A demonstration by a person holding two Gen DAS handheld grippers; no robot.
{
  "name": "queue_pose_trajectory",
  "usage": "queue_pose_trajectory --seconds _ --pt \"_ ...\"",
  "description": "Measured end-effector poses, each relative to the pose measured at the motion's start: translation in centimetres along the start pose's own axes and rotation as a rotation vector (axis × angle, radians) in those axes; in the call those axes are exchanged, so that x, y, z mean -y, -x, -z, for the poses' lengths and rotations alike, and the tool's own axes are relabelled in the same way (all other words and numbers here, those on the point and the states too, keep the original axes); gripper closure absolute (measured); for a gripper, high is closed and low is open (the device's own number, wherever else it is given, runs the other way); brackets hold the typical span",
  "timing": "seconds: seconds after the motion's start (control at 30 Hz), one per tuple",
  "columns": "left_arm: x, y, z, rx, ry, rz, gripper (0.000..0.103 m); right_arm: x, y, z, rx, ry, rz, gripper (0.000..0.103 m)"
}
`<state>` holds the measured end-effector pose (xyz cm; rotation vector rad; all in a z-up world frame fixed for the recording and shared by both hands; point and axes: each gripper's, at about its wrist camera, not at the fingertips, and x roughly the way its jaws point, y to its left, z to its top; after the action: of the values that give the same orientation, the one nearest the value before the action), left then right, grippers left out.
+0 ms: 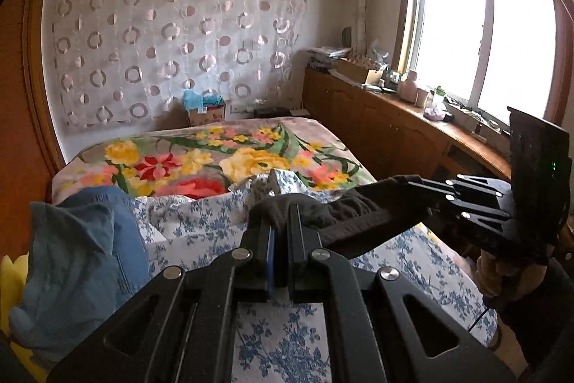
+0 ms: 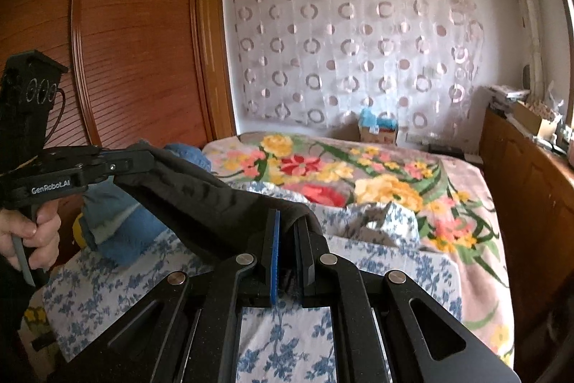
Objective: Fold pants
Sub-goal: 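Lift the black pants with both grippers holding the folded edge, then lower the held pants and fold them over onto the bed with both grippers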
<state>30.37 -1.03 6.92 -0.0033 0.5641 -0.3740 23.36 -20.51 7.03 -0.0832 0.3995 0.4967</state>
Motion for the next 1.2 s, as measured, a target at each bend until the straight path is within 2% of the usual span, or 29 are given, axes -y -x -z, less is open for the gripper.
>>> queue_pose_trajectory --seconds 0.2,0.7,0.93,1.2 --pt "0.7 0.9 1.0 -0.01 -0.016 0.011 0.097 -0.3 0.9 -1.3 -0.021 0.002 -0.004 0.097" --pt "2.4 3.1 7.5 -0.084 -0.016 0.043 0.097 -2.5 4.1 1.1 -0.14 0.0 -0.048 0.097" --pt "3.5 3.7 8.9 -0.099 -0.021 0.06 0.097 -3.1 5.6 1.2 -0.177 -0.013 -0.047 0.096" --pt "5.1 5.3 10.0 -0.093 -0.031 0.078 0.097 -3.2 8.3 1.1 -0.179 -0.014 -0.034 0.096"
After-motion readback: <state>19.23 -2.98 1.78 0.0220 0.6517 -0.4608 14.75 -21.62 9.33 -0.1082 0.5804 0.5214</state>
